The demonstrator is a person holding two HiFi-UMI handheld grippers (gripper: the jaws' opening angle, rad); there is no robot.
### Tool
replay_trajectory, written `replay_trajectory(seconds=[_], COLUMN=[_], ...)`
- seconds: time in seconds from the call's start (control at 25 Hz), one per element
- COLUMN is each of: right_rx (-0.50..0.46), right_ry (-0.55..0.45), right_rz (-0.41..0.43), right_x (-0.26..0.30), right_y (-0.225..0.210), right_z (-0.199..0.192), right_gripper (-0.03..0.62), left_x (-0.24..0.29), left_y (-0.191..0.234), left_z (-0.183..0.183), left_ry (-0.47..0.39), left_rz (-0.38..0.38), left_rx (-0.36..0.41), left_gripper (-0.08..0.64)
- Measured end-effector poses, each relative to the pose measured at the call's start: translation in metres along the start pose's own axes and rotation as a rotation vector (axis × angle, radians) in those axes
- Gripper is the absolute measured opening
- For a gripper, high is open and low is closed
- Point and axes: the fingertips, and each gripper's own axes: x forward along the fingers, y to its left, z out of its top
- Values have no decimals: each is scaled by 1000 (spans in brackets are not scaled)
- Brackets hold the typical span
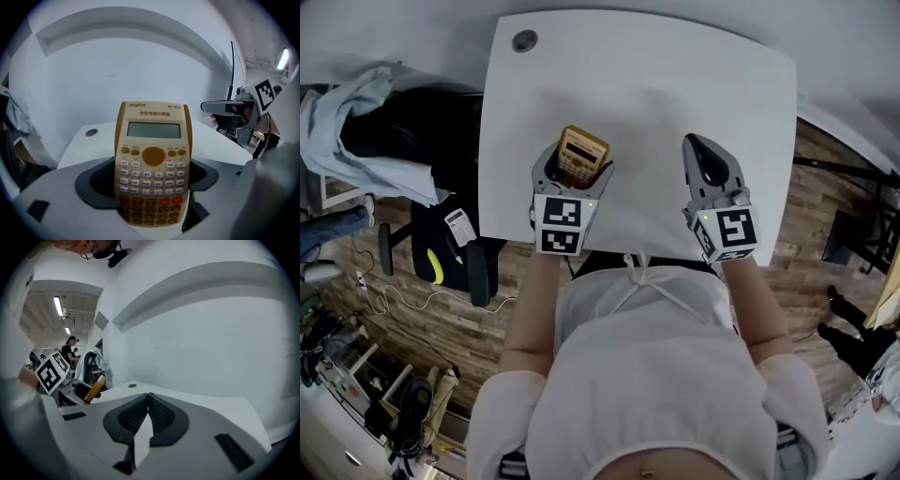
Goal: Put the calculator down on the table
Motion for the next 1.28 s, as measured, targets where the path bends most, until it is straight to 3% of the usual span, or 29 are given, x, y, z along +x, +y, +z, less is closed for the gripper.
replay_trajectory(seconds=[0.44, 0.64, 1.28], right_rx=[29, 12, 22], right_ry=[119, 157, 142], right_rz=[-59, -73, -98], right_x=[43, 51, 48], right_y=[-19, -23, -19], right_z=[-39, -47, -41], right_gripper=[6, 8, 8], left_x=[80, 93, 93], left_y=[14, 14, 15], left_z=[-41, -47, -47], left_ry=[255, 319, 251], left_rz=[-101, -109, -81], left_rx=[25, 34, 48], left_gripper=[419, 419, 417])
